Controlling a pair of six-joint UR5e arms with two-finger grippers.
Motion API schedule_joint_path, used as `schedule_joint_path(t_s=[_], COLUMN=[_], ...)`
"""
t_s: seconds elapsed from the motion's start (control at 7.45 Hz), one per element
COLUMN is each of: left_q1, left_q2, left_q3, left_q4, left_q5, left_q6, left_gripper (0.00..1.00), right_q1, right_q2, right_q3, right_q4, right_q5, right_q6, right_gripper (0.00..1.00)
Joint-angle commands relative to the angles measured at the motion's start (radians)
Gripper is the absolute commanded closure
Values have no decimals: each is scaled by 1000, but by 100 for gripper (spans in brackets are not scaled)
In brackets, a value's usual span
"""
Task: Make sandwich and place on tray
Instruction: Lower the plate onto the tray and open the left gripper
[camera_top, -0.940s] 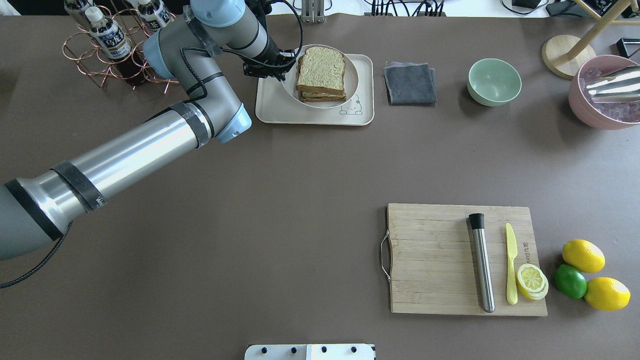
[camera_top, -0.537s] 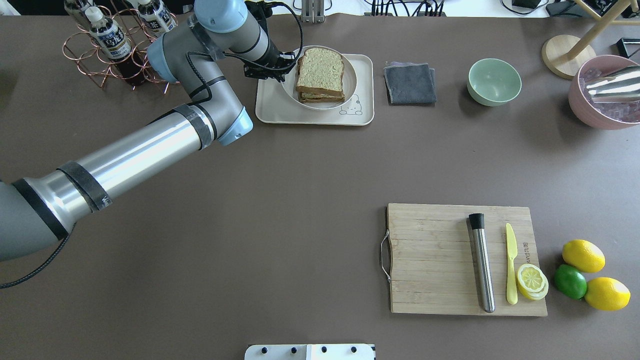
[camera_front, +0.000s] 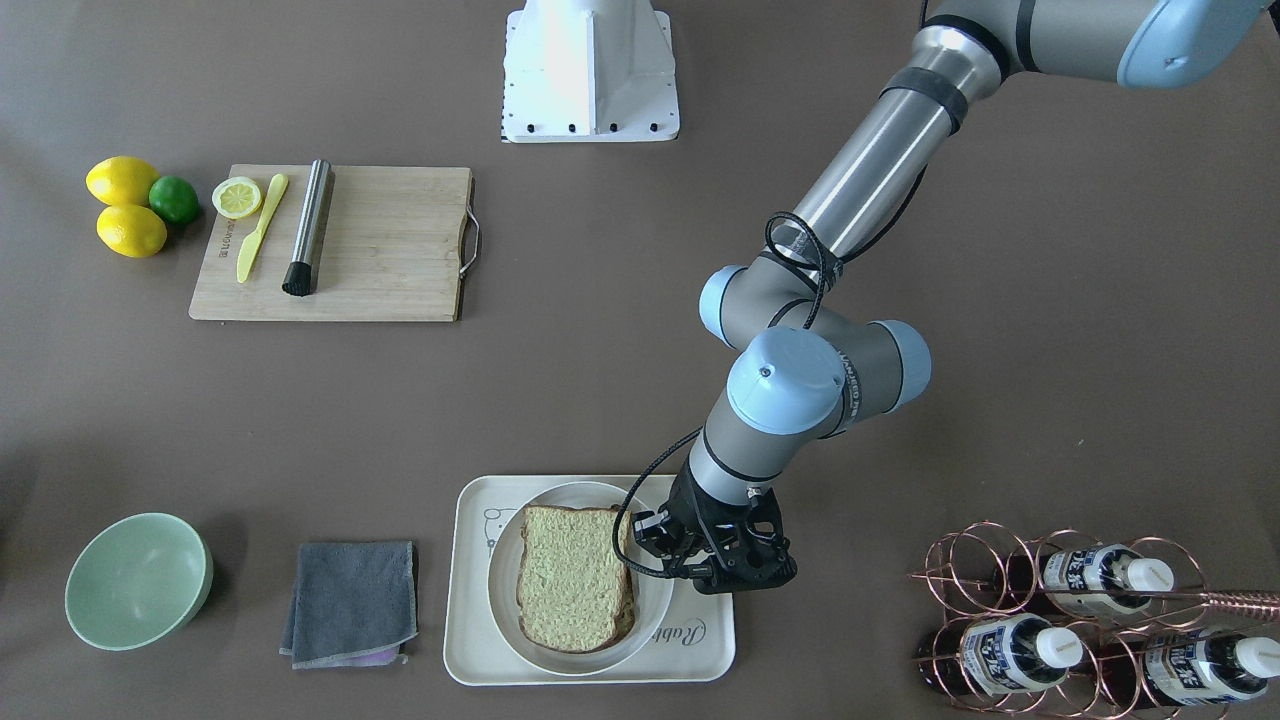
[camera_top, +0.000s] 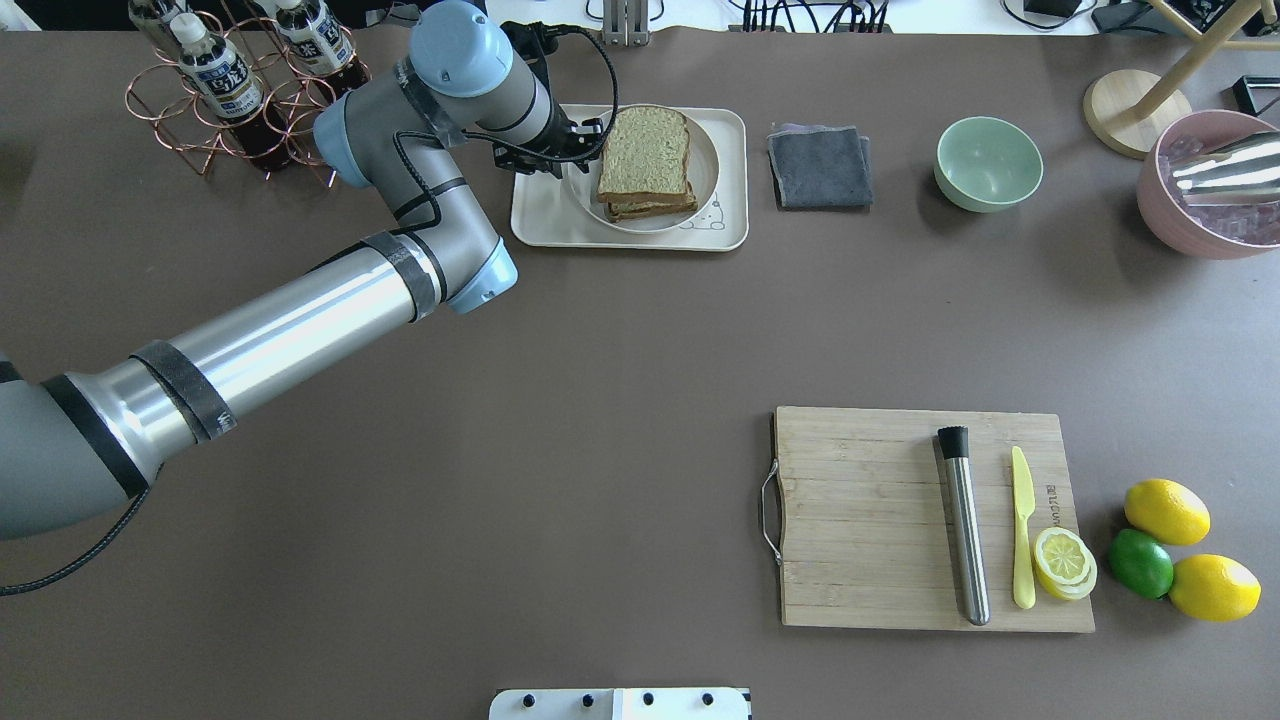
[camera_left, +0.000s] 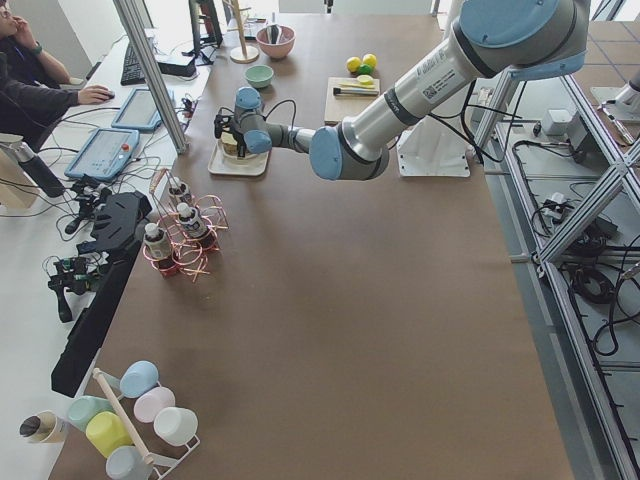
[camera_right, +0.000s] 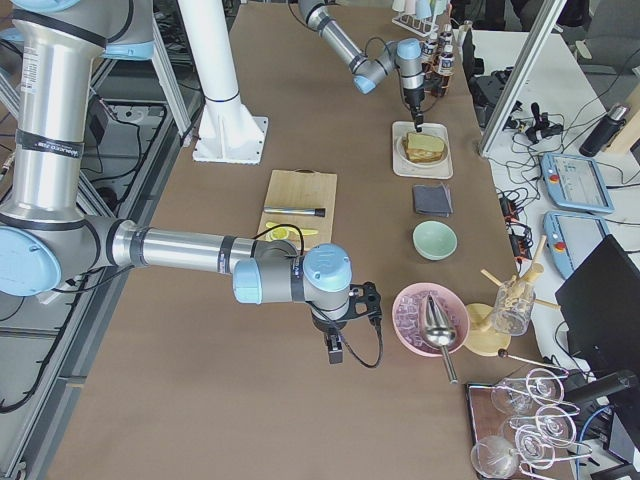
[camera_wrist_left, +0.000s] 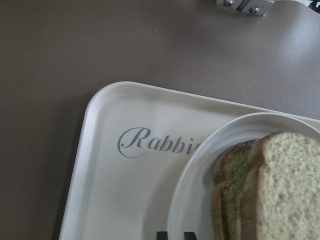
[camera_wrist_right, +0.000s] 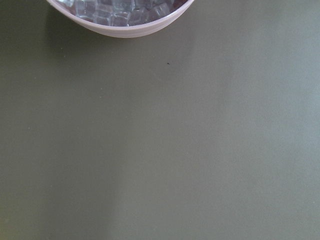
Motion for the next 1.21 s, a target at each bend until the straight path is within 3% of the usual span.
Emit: schedule_joint_path(t_s=[0.0,0.4,0.67,1.07], left_q1=[6,-1,-9,-12], left_q2=[0,19,185,398], left_q3=[0,-48,-296,-686], left_q4=[-13,-19,31,252], left_q5=[9,-5,-23,-139], left_q6=[0,-2,0,0], left_gripper=[2,2,2,2], right_q1=[0,0,0,0], right_q2=[-5,-5,-5,-6], right_q3=[0,0,0,-2], right_q4=[2,2,2,2], right_q5=[0,0,0,0], right_q6=[-1,-2,-2,-4], right_gripper=[0,0,0,0])
